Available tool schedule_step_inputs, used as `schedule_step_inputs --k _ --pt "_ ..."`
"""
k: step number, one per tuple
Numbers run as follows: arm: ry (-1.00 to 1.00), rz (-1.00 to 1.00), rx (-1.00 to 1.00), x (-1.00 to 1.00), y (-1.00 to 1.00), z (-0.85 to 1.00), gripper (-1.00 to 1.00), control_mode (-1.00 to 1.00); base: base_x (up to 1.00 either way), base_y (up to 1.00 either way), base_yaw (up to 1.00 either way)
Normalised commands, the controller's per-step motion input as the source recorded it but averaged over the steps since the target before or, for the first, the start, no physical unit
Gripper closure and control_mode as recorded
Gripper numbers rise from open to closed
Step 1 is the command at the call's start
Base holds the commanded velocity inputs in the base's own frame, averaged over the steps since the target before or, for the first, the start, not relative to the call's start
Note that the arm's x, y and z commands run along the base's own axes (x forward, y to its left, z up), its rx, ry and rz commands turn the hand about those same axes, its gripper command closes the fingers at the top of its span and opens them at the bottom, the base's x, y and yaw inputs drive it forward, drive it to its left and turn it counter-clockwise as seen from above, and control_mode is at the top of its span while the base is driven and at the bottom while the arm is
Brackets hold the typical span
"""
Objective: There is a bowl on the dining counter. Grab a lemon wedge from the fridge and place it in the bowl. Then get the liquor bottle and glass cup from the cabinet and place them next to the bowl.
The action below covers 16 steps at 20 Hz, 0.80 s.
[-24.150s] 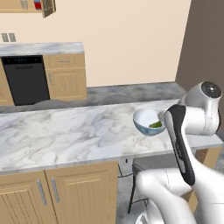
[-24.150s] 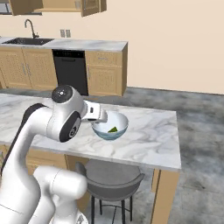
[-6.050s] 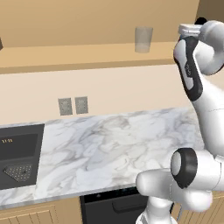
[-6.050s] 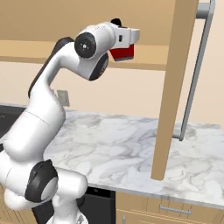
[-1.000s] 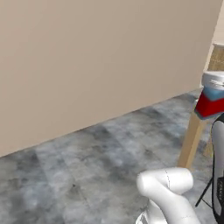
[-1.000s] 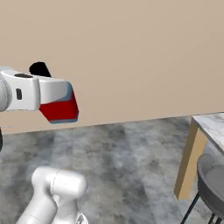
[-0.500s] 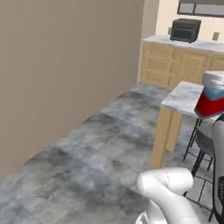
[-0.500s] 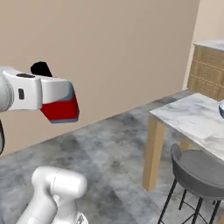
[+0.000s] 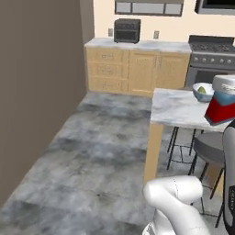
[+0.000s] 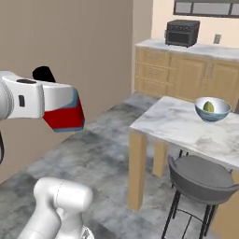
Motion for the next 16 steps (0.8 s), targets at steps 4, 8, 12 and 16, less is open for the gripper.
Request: schedule_step_inputs --k 4,8,12,16 --pt "0.00 0.00 0.00 0.00 0.00 0.00 1.00 1.00 0.87 0.64 -0.58" --pt "0.00 0.00 0.00 0.00 0.00 0.00 1.00 1.00 0.77 0.79 -0.56" --pt "0.00 0.00 0.00 0.00 0.00 0.00 1.00 1.00 0.53 0.92 -0.51" --pt "0.00 0.00 0.00 0.00 0.00 0.00 1.00 1.00 0.31 0.95 -0.46"
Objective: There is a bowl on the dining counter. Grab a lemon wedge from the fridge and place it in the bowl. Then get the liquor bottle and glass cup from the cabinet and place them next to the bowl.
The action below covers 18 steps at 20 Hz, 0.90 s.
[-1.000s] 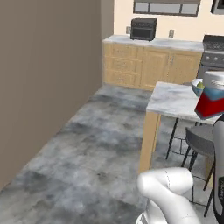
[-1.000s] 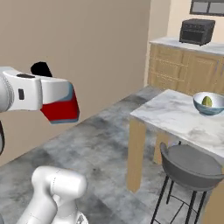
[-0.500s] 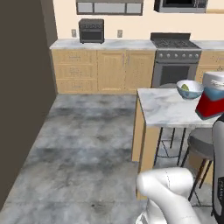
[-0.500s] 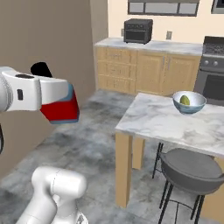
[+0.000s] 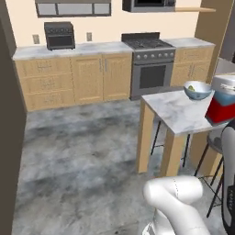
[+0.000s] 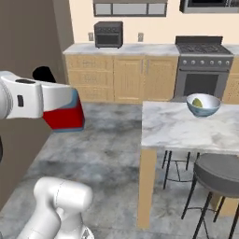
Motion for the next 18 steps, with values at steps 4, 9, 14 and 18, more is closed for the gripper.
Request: schedule_step_inputs --k 4,9,14,18 --pt "0.00 0.00 0.00 0.00 0.00 0.00 1.00 1.00 0.21 0.97 -0.41" --pt "0.00 0.00 0.00 0.00 0.00 0.00 1.00 1.00 0.21 0.95 -0.40" --pt "0.00 0.00 0.00 0.00 0.00 0.00 1.00 1.00 0.59 0.87 -0.44" --pt "0.00 0.00 0.00 0.00 0.00 0.00 1.00 1.00 0.86 0.79 -0.47"
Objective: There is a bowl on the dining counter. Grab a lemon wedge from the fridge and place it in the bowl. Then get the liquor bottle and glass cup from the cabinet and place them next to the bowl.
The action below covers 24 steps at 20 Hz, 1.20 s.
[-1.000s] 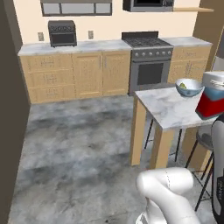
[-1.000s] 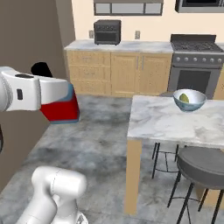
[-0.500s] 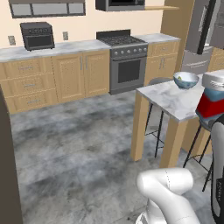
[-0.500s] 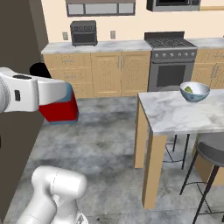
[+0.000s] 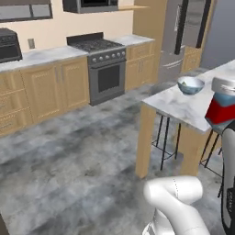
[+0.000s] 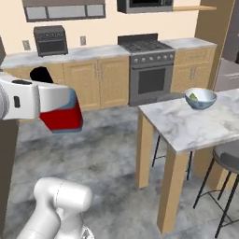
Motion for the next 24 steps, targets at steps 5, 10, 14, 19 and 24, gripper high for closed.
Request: schedule_step_inputs --k 5,10,14,19,24 --pt "0.00 0.00 0.00 0.00 0.00 0.00 1.00 1.00 0.85 0.80 -0.49" --pt "0.00 0.00 0.00 0.00 0.00 0.00 1.00 1.00 0.61 0.89 -0.47" --pt "0.00 0.00 0.00 0.00 0.00 0.00 1.00 1.00 0.39 0.95 -0.42" --pt "0.00 0.00 0.00 0.00 0.00 0.00 1.00 1.00 0.34 0.95 -0.41" --pt "0.00 0.00 0.00 0.00 0.00 0.00 1.00 1.00 0.37 0.95 -0.43"
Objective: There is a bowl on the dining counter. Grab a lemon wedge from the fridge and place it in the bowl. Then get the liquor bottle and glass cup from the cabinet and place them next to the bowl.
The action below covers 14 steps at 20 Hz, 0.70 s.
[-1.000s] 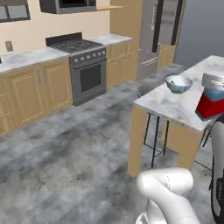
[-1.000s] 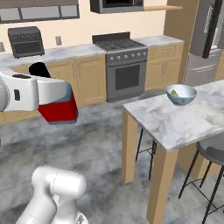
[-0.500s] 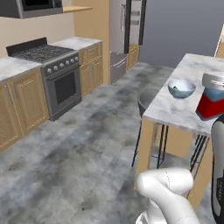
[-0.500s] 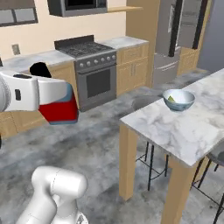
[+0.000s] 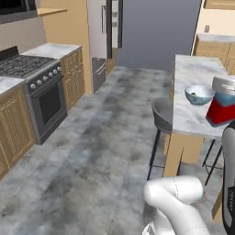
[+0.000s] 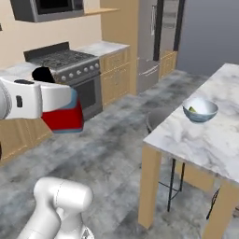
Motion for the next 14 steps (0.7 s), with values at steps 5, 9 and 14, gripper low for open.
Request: schedule_step_inputs --k 5,9,14 --pt "0.00 0.00 0.00 0.00 0.00 0.00 1.00 1.00 0.35 0.93 -0.46" --pt "0.00 0.00 0.00 0.00 0.00 0.00 1.00 1.00 0.30 0.90 -0.51" --pt "0.00 0.00 0.00 0.00 0.00 0.00 1.00 1.00 0.31 0.84 -0.56"
